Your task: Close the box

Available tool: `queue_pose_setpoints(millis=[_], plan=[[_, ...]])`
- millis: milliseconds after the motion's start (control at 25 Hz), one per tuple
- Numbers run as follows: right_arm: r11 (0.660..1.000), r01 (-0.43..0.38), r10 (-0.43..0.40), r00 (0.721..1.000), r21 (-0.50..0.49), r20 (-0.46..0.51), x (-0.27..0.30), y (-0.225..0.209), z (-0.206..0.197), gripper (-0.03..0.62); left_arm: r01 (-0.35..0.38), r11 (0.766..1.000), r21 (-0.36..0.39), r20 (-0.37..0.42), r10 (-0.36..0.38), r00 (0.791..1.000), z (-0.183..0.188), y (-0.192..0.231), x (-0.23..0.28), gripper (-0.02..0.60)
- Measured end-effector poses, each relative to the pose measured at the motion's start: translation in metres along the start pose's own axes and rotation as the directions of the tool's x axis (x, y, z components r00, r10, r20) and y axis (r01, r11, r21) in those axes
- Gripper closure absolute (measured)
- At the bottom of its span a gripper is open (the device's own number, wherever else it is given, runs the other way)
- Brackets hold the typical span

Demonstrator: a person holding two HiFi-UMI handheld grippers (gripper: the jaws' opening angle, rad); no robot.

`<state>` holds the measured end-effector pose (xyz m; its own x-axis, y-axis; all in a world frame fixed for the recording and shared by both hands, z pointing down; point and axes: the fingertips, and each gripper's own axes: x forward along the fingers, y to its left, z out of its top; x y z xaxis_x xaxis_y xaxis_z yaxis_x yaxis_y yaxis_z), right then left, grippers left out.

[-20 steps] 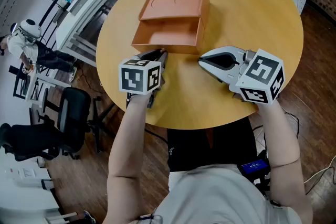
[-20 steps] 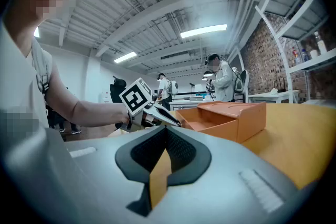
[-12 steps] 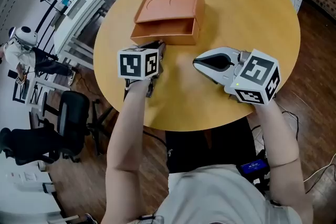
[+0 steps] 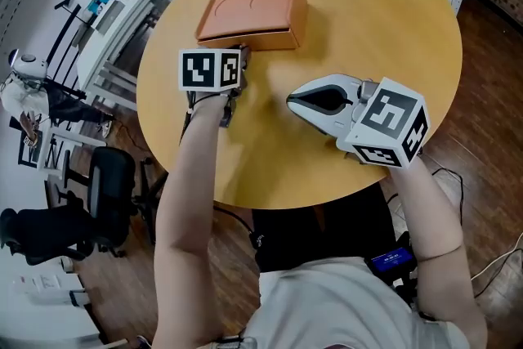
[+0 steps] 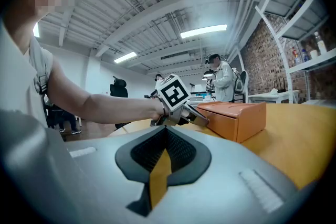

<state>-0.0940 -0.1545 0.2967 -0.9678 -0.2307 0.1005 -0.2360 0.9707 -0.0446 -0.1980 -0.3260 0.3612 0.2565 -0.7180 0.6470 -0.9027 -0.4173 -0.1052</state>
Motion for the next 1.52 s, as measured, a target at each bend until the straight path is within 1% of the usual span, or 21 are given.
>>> queue_pose_setpoints(millis=[200,320,480,560,600,640,680,720,760,800,840,880,920,960,1040,1080,1120,1200,1240,1400,1520], plan=[[1.0,0.0,0.0,1.0,-0.002,-0.001,0.001,0.002,-0.003,0.592,-0.013,1.0,0.006,-0.011,0.013,1.0,0.003,0.004,0.009,0.508],[1.0,0.001,-0.001,1.0,-0.002,-0.002,0.0,0.0,-0.002,0.592,-0.009,1.0,-0.002,0.001,0.009,1.0,0.005,0.005,0.01,0.506],[1.0,0.0,0.0,1.0,0.0,-0.002,-0.001,0.0,-0.001,0.592,-0.014,1.0,0.009,-0.012,0.015,1.0,-0.003,0.004,0.002,0.499],[1.0,-0.003,0.003,1.0,0.0,-0.003,-0.003,0.001,-0.001,0.592,0.004,1.0,-0.021,0.019,-0.004,1.0,-0.007,0.001,-0.013,0.499],[1.0,-0.004,0.004,1.0,-0.001,-0.004,-0.003,0.001,-0.001,0.592,0.026,0.999,-0.045,0.061,-0.023,0.998,-0.008,-0.002,-0.024,0.499],[1.0,-0.005,0.005,1.0,-0.001,-0.003,-0.004,0.001,-0.002,0.592,0.059,0.996,-0.068,0.125,-0.05,0.991,-0.007,-0.007,-0.037,0.499],[1.0,-0.005,0.005,1.0,-0.001,-0.003,-0.004,0.001,-0.002,0.592,0.104,0.991,-0.084,0.21,-0.085,0.974,-0.003,-0.014,-0.052,0.5],[1.0,-0.004,0.004,1.0,-0.001,-0.002,-0.003,0.0,-0.002,0.592,0.157,0.983,-0.093,0.306,-0.122,0.944,0.002,-0.021,-0.068,0.506],[1.0,-0.002,0.002,1.0,0.0,-0.003,-0.003,-0.001,-0.001,0.592,0.206,0.974,-0.095,0.4,-0.152,0.904,0.007,-0.028,-0.085,0.517],[1.0,-0.001,0.001,1.0,0.001,-0.004,-0.002,-0.001,0.0,0.592,0.243,0.966,-0.09,0.48,-0.172,0.86,0.01,-0.034,-0.101,0.558],[1.0,-0.002,0.002,1.0,0.002,-0.004,-0.001,-0.002,0.0,0.592,0.267,0.96,-0.079,0.537,-0.184,0.823,0.01,-0.039,-0.113,0.58],[1.0,-0.002,0.002,1.0,0.003,-0.004,-0.001,-0.002,0.001,0.592,0.282,0.957,-0.062,0.57,-0.198,0.797,0.007,-0.046,-0.123,0.58],[1.0,-0.003,0.003,1.0,0.004,-0.004,-0.001,-0.002,0.001,0.592,0.291,0.956,-0.039,0.587,-0.214,0.781,0.002,-0.053,-0.128,0.581],[1.0,-0.005,0.005,1.0,0.005,-0.004,-0.001,-0.001,0.0,0.592,0.297,0.955,-0.013,0.594,-0.231,0.77,-0.003,-0.061,-0.132,0.581],[1.0,-0.007,0.007,1.0,0.005,-0.003,0.0,-0.001,0.0,0.592,0.302,0.952,0.045,0.594,-0.268,0.758,-0.012,-0.075,-0.138,0.581],[1.0,-0.008,0.008,1.0,0.005,-0.002,0.0,-0.001,0.001,0.592,0.304,0.95,0.069,0.586,-0.286,0.758,-0.014,-0.082,-0.14,0.581],[1.0,-0.008,0.008,1.0,0.005,-0.001,0.0,-0.001,0.001,0.592,0.308,0.947,0.085,0.572,-0.3,0.764,-0.017,-0.088,-0.142,0.58],[1.0,-0.008,0.008,1.0,0.007,0.0,0.0,-0.002,0.001,0.592,0.32,0.943,0.094,0.538,-0.318,0.781,-0.02,-0.098,-0.142,0.581],[1.0,-0.007,0.007,1.0,0.007,0.0,0.0,-0.002,0.001,0.592,0.325,0.941,0.094,0.53,-0.323,0.784,-0.022,-0.102,-0.142,0.581],[1.0,-0.01,0.01,1.0,0.008,0.002,0.001,-0.002,0.003,0.592,0.327,0.941,0.094,0.531,-0.325,0.783,-0.022,-0.106,-0.144,0.581],[1.0,-0.008,0.008,1.0,0.008,0.0,0.0,-0.003,0.004,0.592,0.333,0.938,0.099,0.542,-0.331,0.772,-0.021,-0.106,-0.142,0.58]])
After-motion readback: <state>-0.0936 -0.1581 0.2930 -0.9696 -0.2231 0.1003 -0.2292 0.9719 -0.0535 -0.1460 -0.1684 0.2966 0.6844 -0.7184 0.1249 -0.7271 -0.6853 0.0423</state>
